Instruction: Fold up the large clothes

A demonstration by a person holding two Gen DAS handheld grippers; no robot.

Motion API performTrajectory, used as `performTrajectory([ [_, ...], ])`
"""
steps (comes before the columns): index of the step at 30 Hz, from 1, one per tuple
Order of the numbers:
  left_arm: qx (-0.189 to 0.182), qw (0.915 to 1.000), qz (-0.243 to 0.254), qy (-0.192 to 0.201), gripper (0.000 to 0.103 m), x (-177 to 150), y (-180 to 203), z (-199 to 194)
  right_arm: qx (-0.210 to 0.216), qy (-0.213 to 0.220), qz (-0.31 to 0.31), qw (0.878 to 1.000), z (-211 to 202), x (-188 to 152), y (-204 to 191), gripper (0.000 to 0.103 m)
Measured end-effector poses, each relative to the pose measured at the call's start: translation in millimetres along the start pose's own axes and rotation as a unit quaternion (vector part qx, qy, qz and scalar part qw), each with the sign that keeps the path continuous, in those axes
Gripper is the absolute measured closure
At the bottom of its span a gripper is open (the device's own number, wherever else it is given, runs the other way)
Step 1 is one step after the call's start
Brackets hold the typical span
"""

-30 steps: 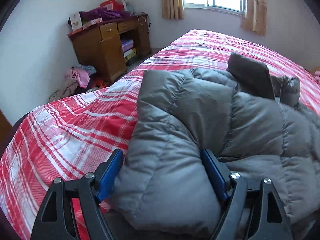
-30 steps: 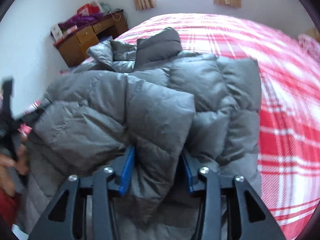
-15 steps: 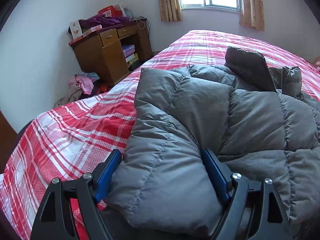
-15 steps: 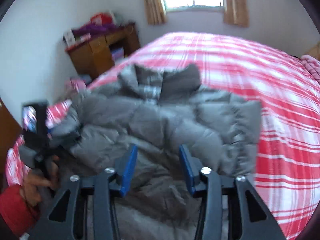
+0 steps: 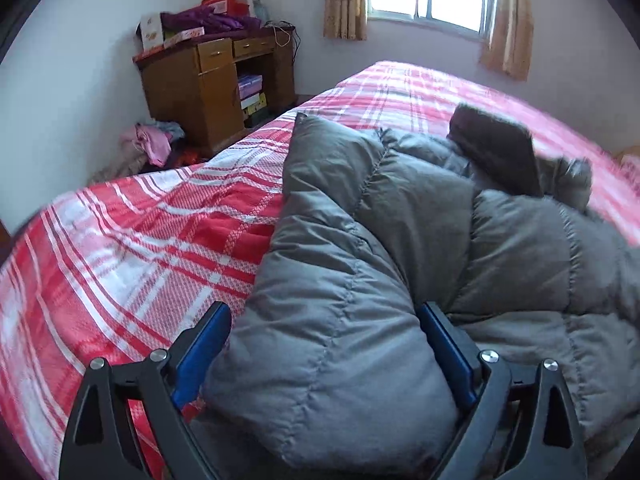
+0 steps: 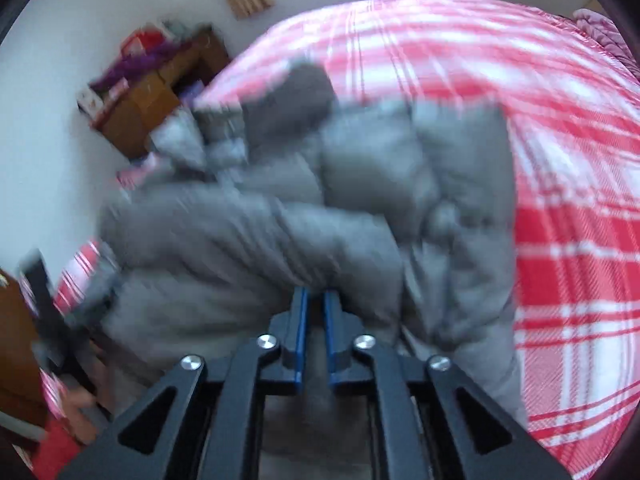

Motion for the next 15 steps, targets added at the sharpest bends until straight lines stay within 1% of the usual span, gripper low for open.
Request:
performTrajectory([
  [1, -0.003, 0.9999, -0.007, 0.009, 0.009, 0, -1, -4, 0.004, 0.017, 0.002, 1.000, -5, 11, -5, 0.081],
  [2, -0.002, 0.9998, -0.009, 0.018, 0.009, 1, -2, -7, -0.002, 0.035, 0.004, 0.999, -8, 28, -11, 0.053],
  [3, 0.001, 0.9996, -0.009, 0.027, 0.009, 1, -2, -11, -0.014, 0.045, 0.015, 0.999, -6, 45, -14, 0.033],
  [4, 0.002, 0.9993, -0.008, 0.035, 0.009, 2, -2, -14, -0.023, 0.052, 0.030, 0.998, 1, 62, -14, 0.009],
  [6, 0.001, 0.9991, -0.005, 0.043, 0.009, 2, 0, -17, -0.029, 0.071, 0.058, 0.995, 16, 89, -15, 0.009],
  [7, 0.000, 0.9992, -0.005, 0.041, 0.009, 2, 0, -16, -0.033, 0.078, 0.082, 0.993, 30, 108, -13, 0.009],
  [8, 0.000, 0.9993, -0.005, 0.038, 0.009, 1, 0, -15, -0.034, 0.077, 0.108, 0.991, 53, 130, -11, 0.009],
  [9, 0.000, 0.9994, -0.008, 0.034, 0.009, 1, -1, -13, -0.034, 0.077, 0.108, 0.991, 53, 130, -11, 0.011],
  [10, -0.002, 0.9994, -0.010, 0.033, 0.009, 1, -2, -12, -0.049, 0.073, 0.120, 0.989, 66, 138, -9, 0.011],
  [11, -0.006, 0.9994, -0.014, 0.031, 0.009, 1, -3, -11, -0.078, 0.056, 0.136, 0.986, 90, 149, -2, 0.011],
  [12, -0.008, 0.9994, -0.017, 0.029, 0.009, 0, -4, -10, -0.078, 0.056, 0.136, 0.986, 90, 149, -2, 0.012],
  [13, -0.011, 0.9994, -0.021, 0.026, 0.009, 0, -5, -8, -0.089, 0.046, 0.145, 0.984, 101, 153, 3, 0.014],
  [15, -0.017, 0.9993, -0.026, 0.020, 0.009, 0, -6, -5, -0.114, 0.016, 0.161, 0.980, 118, 151, 13, 0.025],
])
Point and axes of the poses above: each gripper's, at about its wrist camera, not at the fingertips, and z roughly the way its jaws point, y to its right, x to its top, the point moved 6 cm from there along z, roughly the way its jaws point, and after that the axes turned 10 degrees about x, right-handed, at the moved point
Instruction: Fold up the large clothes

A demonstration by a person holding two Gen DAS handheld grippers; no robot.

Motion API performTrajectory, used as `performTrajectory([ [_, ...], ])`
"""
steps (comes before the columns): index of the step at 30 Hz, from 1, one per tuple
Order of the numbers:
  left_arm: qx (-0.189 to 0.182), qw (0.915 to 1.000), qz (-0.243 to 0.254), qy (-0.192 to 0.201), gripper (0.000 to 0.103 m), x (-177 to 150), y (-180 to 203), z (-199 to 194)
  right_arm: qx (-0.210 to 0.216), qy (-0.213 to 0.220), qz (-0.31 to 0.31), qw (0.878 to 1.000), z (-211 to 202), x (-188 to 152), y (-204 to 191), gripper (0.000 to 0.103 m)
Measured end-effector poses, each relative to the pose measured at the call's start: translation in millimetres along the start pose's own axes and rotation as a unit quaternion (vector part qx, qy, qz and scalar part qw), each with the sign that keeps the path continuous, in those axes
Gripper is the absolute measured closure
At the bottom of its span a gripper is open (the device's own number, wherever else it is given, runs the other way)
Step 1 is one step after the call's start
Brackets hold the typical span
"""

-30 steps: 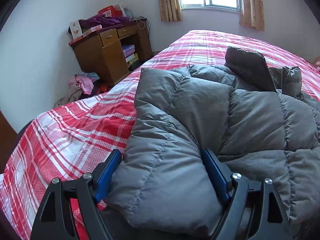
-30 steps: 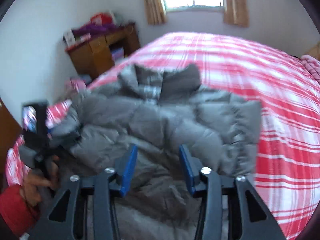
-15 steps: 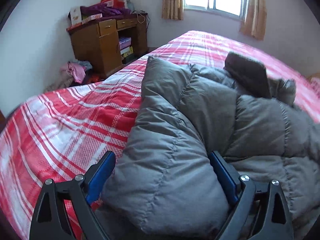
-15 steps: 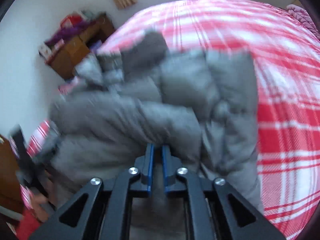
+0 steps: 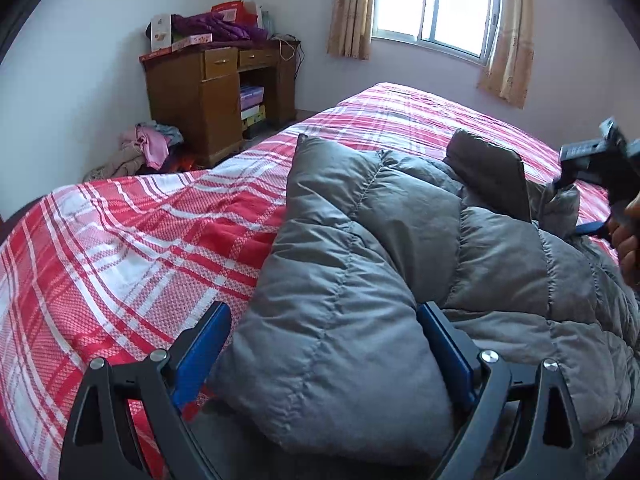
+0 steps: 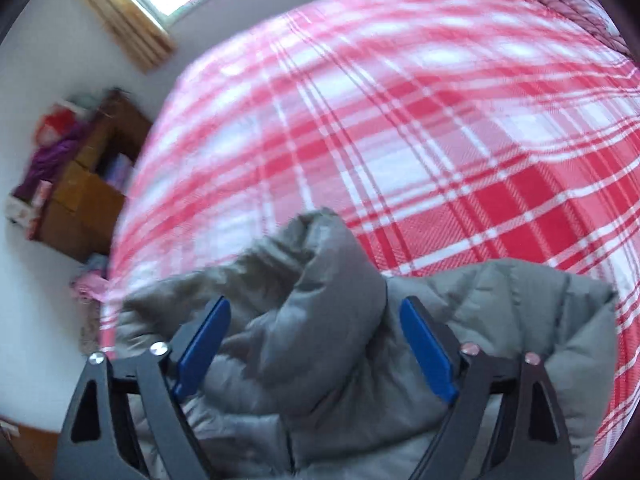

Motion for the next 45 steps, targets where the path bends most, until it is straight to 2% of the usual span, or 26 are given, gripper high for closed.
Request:
performTrajectory([
  [1, -0.004, 1.0000, -0.002, -0.004, 0.009, 0, 0, 2, -0.007, -0.015, 0.003, 1.000, 6, -2, 7, 0.036],
  [2, -0.006, 1.0000, -0.004, -0.006, 0.009, 0, 0, 3, -0.004, -0.027, 0.001, 1.000, 11, -7, 10, 0.053],
  [3, -0.010, 0.9999, -0.006, -0.008, 0.009, -1, -1, 3, 0.004, -0.040, -0.006, 0.999, 11, -13, 13, 0.062],
  [4, -0.013, 0.9998, -0.010, -0.010, 0.009, -1, -1, 4, 0.007, -0.042, -0.015, 0.999, 5, -18, 14, 0.076],
  [5, -0.014, 0.9998, -0.011, -0.011, 0.009, -1, -2, 4, 0.023, -0.035, -0.026, 0.999, -15, -29, 20, 0.080],
  [7, -0.016, 0.9997, -0.012, -0.014, 0.009, -1, -2, 5, 0.026, -0.031, -0.034, 0.999, -25, -34, 25, 0.083],
  [9, -0.017, 0.9997, -0.010, -0.016, 0.009, -1, -1, 5, 0.020, -0.022, -0.048, 0.998, -47, -57, 47, 0.084],
  [12, -0.031, 0.9992, 0.004, -0.024, 0.009, 1, 3, 2, 0.026, -0.016, -0.047, 0.998, -47, -72, 64, 0.090],
  [13, -0.036, 0.9988, 0.020, -0.027, 0.009, 4, 6, -3, 0.030, -0.007, -0.055, 0.998, -45, -79, 74, 0.090],
  [14, -0.036, 0.9987, 0.030, -0.022, 0.009, 9, 8, -10, 0.058, 0.031, -0.088, 0.994, -43, -83, 82, 0.091],
  [18, -0.070, 0.9963, 0.029, 0.042, 0.009, 60, 16, -59, 0.079, 0.058, -0.096, 0.990, -44, -84, 83, 0.090],
  [20, -0.080, 0.9951, 0.028, 0.051, 0.009, 93, 29, -63, 0.086, 0.063, -0.096, 0.990, -43, -84, 82, 0.090],
  [22, -0.078, 0.9958, 0.033, 0.034, 0.009, 120, 51, -41, 0.092, 0.069, -0.095, 0.989, -45, -84, 81, 0.090],
  [24, -0.073, 0.9963, 0.043, 0.013, 0.009, 129, 70, -13, 0.098, 0.072, -0.094, 0.988, -48, -87, 83, 0.090],
  [28, -0.047, 0.9926, 0.092, -0.063, 0.009, 112, 119, 53, 0.112, 0.075, -0.087, 0.987, -47, -85, 87, 0.090],
  [29, -0.051, 0.9918, 0.093, -0.072, 0.017, 106, 127, 58, 0.116, 0.075, -0.086, 0.987, -46, -84, 88, 0.090],
  [30, -0.056, 0.9907, 0.093, -0.082, 0.045, 100, 133, 64, 0.119, 0.076, -0.084, 0.986, -45, -84, 88, 0.090],
  [31, -0.066, 0.9882, 0.095, -0.100, 0.062, 92, 139, 68, 0.123, 0.076, -0.082, 0.986, -45, -84, 89, 0.090],
  [32, -0.081, 0.9856, 0.093, -0.116, 0.086, 87, 144, 69, 0.126, 0.076, -0.081, 0.986, -45, -85, 91, 0.090],
  [33, -0.098, 0.9839, 0.088, -0.121, 0.089, 84, 147, 66, 0.130, 0.076, -0.078, 0.985, -45, -85, 92, 0.090],
  [35, -0.108, 0.9845, 0.091, -0.104, 0.095, 86, 149, 51, 0.136, 0.076, -0.075, 0.985, -45, -85, 93, 0.090],
  [39, -0.143, 0.9860, 0.064, -0.056, 0.095, 92, 132, 4, 0.146, 0.075, -0.068, 0.984, -45, -84, 95, 0.090],
  [42, -0.106, 0.9909, 0.063, -0.055, 0.095, 83, 122, 8, 0.149, 0.076, -0.065, 0.984, -45, -84, 95, 0.090],
  [44, -0.085, 0.9912, 0.062, -0.080, 0.095, 70, 117, 29, 0.146, 0.076, -0.066, 0.984, -45, -84, 94, 0.090],
  [45, -0.075, 0.9915, 0.053, -0.093, 0.092, 59, 112, 42, 0.145, 0.076, -0.068, 0.984, -45, -84, 95, 0.090],
])
Point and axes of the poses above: each gripper's, at about its wrist camera, not at the fingertips, and z roughly the way its jaws point, y to its right, x to its top, the point moved 6 cm from there along z, roughly the way its jaws point, and after that the axes turned 10 degrees about x, right-handed, at the moved point
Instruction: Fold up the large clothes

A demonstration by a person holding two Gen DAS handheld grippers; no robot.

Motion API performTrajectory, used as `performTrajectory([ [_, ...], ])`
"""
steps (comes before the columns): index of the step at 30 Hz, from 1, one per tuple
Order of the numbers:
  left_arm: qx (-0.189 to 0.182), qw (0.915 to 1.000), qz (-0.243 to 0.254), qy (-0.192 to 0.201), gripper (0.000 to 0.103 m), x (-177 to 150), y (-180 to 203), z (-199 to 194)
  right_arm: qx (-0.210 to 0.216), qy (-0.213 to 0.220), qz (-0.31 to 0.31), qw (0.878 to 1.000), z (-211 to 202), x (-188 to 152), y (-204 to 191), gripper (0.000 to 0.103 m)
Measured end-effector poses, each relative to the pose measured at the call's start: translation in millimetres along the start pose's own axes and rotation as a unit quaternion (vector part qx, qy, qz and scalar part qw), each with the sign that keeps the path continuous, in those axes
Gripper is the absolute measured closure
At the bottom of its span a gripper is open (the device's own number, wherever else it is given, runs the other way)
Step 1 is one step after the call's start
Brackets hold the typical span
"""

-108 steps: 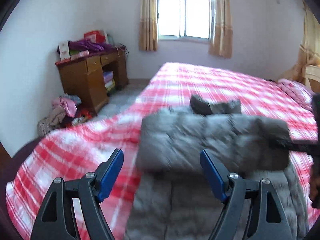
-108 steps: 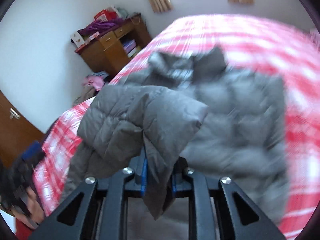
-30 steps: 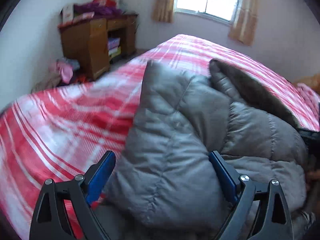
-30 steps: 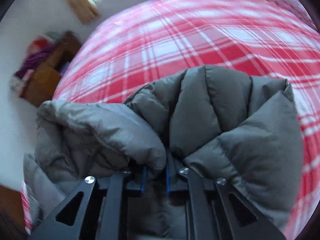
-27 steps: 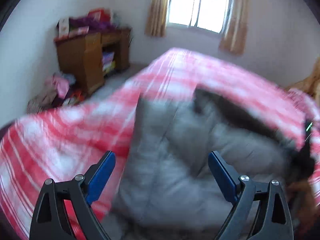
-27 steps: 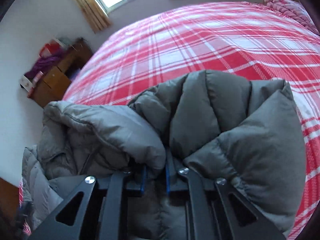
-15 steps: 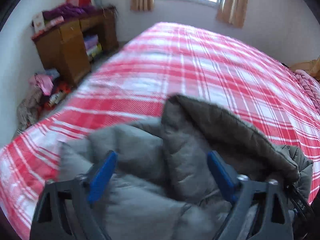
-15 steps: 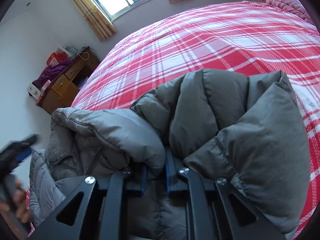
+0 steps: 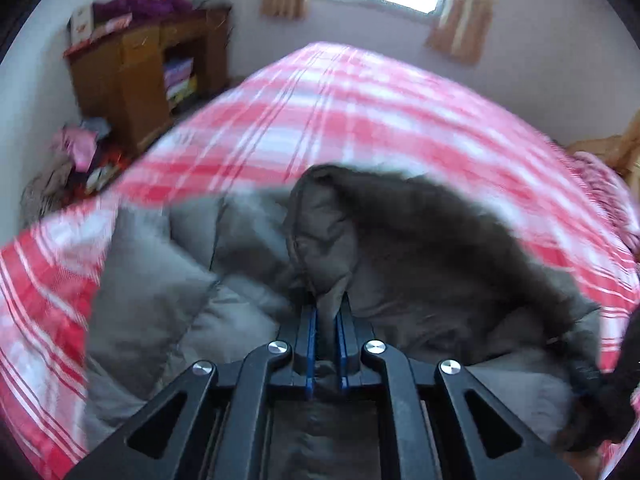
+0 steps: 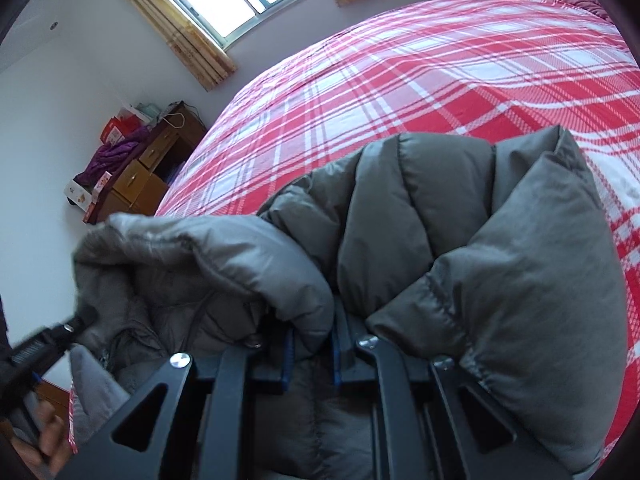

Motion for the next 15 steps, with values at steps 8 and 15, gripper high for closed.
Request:
performTrajectory([
  [8, -0.017, 0.9979, -0.055, 0.029, 0.091, -24, -16, 15, 0.011, -0.022, 0.019, 1.000, -3, 5, 0, 0.084],
  [15, -0.001, 0.9982, -0.044, 0.041, 0.091, -23, -13, 13, -0.072, 0.105, -0.057, 0.990, -90, 46, -49, 0.066],
])
Point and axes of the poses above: each gripper's, at about its wrist camera, not at the fingertips, and z roughly the way its jaws point, y to its right, x to its top, the point moved 6 cm from there along z, roughly the way its jaws point, and after that the axes turned 10 degrees about x, right-handed, at the moved point
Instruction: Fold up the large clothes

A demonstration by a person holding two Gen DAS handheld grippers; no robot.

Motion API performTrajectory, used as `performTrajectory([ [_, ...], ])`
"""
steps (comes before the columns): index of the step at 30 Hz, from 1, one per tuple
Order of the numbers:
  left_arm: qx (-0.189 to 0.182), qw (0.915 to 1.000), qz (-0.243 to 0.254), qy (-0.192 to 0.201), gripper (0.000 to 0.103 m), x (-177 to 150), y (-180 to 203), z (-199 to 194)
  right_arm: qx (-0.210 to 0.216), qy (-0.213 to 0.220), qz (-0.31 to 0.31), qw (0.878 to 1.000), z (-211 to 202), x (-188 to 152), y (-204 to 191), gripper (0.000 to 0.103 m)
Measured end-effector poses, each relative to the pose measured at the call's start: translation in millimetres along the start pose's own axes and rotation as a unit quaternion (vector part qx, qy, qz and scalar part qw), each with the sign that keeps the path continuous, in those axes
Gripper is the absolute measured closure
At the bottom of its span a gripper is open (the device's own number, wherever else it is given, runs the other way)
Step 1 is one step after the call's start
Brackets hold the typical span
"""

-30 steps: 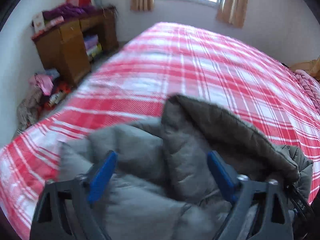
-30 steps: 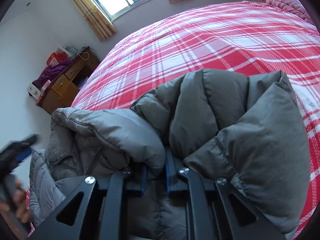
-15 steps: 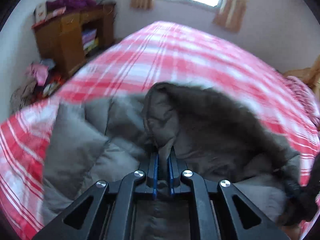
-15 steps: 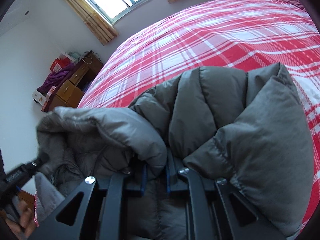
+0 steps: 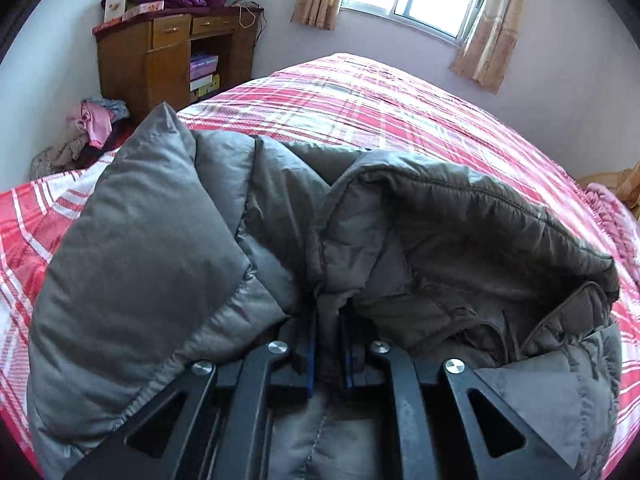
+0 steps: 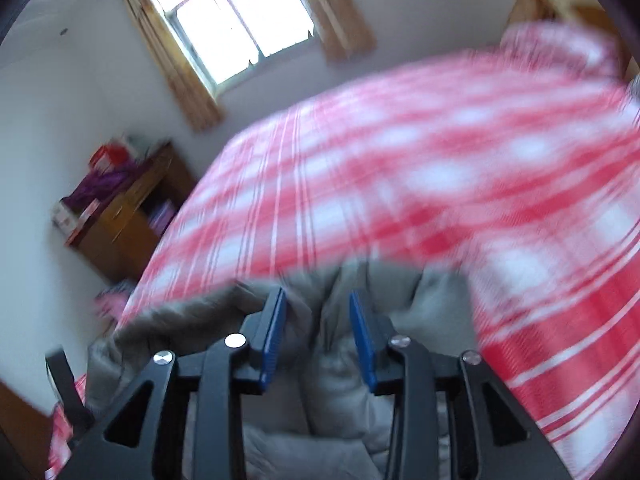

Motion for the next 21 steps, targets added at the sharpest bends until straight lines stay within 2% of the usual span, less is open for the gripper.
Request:
performTrajectory([
  [2, -0.001, 1.0000, 0.000, 0.000, 0.091, 1, 0, 1, -0.007, 0.000, -0.025, 1.000, 8, 17, -24, 0.066],
  [5, -0.007, 1.0000, -0.004, -0.001, 0.091, 0, 0, 1, 0.023, -0.033, -0.015, 0.999, 50, 21, -49, 0.066],
  [7, -0.014, 0.9999, -0.010, -0.002, 0.091, 1, -2, 3, 0.019, -0.079, -0.018, 0.997, 84, 6, -51, 0.066],
  [9, -0.021, 0.9997, -0.014, -0.004, 0.091, 4, -4, 5, 0.010, -0.159, -0.013, 0.987, 114, -30, -39, 0.066],
  [10, -0.027, 0.9995, -0.016, -0.005, 0.091, 3, -4, 5, 0.005, -0.188, -0.021, 0.982, 122, -50, -32, 0.070],
  [11, -0.033, 0.9993, -0.017, -0.006, 0.091, 3, -3, 4, 0.006, -0.189, -0.041, 0.981, 122, -62, -29, 0.071],
  [12, -0.033, 0.9993, -0.016, -0.007, 0.091, 3, -3, 3, 0.018, -0.162, -0.071, 0.984, 116, -69, -30, 0.071],
  [15, -0.024, 0.9996, -0.005, -0.017, 0.091, 4, -7, -14, 0.020, -0.142, -0.085, 0.986, 111, -74, -29, 0.071],
  [18, -0.040, 0.9991, -0.012, 0.003, 0.091, 6, -17, -58, 0.001, -0.142, -0.112, 0.984, 114, -76, -35, 0.071],
  [21, -0.053, 0.9974, 0.024, 0.043, 0.091, 21, -6, -100, -0.002, -0.137, -0.116, 0.984, 113, -76, -36, 0.071],
])
Point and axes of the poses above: each gripper's, at about its wrist camera, not at the fingertips, and z roughly the way its jaws point, y to its right, x to its top, the point moved 6 cm from there along z, roughly the way its jaws point, and after that the axes turned 10 degrees about x, right-handed, at the moved point
